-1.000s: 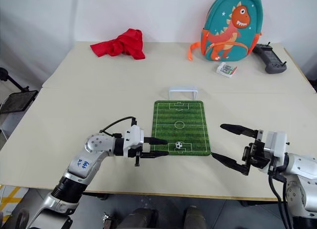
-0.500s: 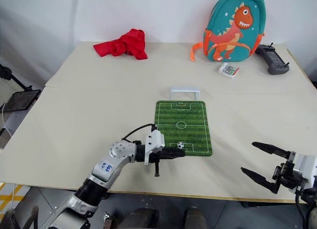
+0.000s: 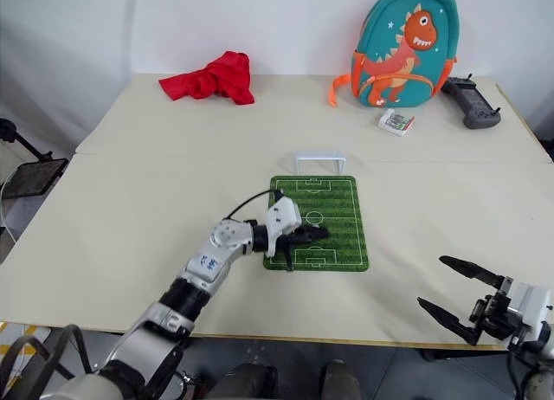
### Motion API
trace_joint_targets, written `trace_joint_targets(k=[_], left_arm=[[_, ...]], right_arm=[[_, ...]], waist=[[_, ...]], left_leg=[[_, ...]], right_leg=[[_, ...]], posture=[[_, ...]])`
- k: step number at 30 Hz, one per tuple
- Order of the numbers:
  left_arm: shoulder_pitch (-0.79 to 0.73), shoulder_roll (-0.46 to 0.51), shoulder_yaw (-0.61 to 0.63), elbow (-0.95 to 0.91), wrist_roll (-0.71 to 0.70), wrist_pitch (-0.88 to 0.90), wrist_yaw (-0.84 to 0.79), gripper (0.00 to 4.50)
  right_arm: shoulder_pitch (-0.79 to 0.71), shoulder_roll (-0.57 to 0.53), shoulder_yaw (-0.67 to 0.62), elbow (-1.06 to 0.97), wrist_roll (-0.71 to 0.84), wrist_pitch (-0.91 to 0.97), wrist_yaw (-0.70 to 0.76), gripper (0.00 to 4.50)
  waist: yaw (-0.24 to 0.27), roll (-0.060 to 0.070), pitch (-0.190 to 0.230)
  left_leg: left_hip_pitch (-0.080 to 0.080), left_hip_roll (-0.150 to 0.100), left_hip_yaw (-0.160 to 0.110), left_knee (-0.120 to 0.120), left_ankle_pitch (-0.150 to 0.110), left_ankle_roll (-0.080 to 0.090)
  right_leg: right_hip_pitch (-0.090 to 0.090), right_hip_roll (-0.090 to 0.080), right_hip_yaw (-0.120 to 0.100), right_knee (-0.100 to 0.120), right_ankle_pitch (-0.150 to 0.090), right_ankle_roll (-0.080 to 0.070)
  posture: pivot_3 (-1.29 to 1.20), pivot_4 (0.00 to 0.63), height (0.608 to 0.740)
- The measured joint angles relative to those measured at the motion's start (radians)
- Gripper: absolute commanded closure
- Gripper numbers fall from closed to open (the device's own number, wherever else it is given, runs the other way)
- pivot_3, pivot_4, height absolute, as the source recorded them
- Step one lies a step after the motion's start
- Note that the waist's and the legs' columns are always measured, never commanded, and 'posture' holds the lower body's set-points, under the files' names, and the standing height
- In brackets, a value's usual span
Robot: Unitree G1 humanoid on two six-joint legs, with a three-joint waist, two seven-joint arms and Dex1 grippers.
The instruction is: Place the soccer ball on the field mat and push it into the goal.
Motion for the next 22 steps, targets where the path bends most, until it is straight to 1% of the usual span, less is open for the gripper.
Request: trace_joint_targets(k=[2,5,7,11,15,18,22], left_arm=[[-0.053,0.004,0.029,0.055,-0.001,-0.061,-0.004,4.48],[-0.072,0.02,0.057,0.059,-0.01,-0.111,-0.045,4.48],[-0.046,0.074,0.075,0.024,-0.03,-0.123,-0.095,4.48],[0.072,0.232,0.168,-0.117,-0.106,-0.108,-0.176,4.48],[0.229,0.385,0.308,-0.241,-0.198,-0.066,-0.211,4.48],[0.315,0.441,0.372,-0.351,-0.24,0.016,-0.192,4.48],[0.424,0.457,0.436,-0.473,-0.282,0.092,-0.146,4.48]], right_arm=[[0.002,0.035,0.009,-0.023,-0.006,0.0,-0.047,0.0],[0.0,0.068,0.02,-0.06,-0.011,0.004,-0.12,0.0],[-0.023,0.089,0.022,-0.076,-0.016,0.007,-0.182,0.0],[-0.057,0.098,0.025,-0.076,-0.028,0.01,-0.273,0.0],[-0.09,0.103,0.03,-0.076,-0.041,0.002,-0.318,0.0],[-0.124,0.109,0.038,-0.072,-0.049,0.0,-0.339,0.0],[-0.157,0.109,0.054,-0.06,-0.061,-0.011,-0.35,0.0]], waist=[[-0.006,0.0,0.0],[-0.01,0.0,0.0],[-0.015,0.0,0.0],[-0.025,0.001,-0.001],[-0.031,0.001,-0.001],[-0.018,0.002,-0.001],[-0.007,0.002,-0.001]], left_leg=[[0.0,0.0,0.0,0.0,0.0,0.0],[0.0,0.0,0.0,-0.001,0.0,0.0],[0.0,0.001,0.0,-0.001,0.0,-0.001],[0.0,0.002,-0.001,-0.002,-0.001,-0.001],[0.0,0.002,-0.003,-0.002,-0.001,-0.001],[0.0,0.001,-0.004,-0.001,-0.001,-0.001],[0.0,0.001,-0.005,-0.001,-0.001,-0.001]], right_leg=[[0.0,0.0,0.0,0.0,0.0,0.001],[-0.001,0.0,0.0,0.001,0.0,0.001],[-0.002,0.0,0.002,0.002,0.001,0.0],[-0.004,-0.001,0.002,0.003,0.001,0.0],[-0.004,-0.001,0.003,0.003,0.001,-0.001],[-0.002,-0.001,0.005,0.002,0.001,-0.001],[-0.002,-0.001,0.007,0.002,0.001,-0.001]], posture=[[0.0,0.15,0.74],[0.0,0.15,0.74],[0.0,0.15,0.74],[0.0,0.15,0.74],[0.0,0.15,0.74],[0.0,0.15,0.74],[0.0,0.15,0.74]])
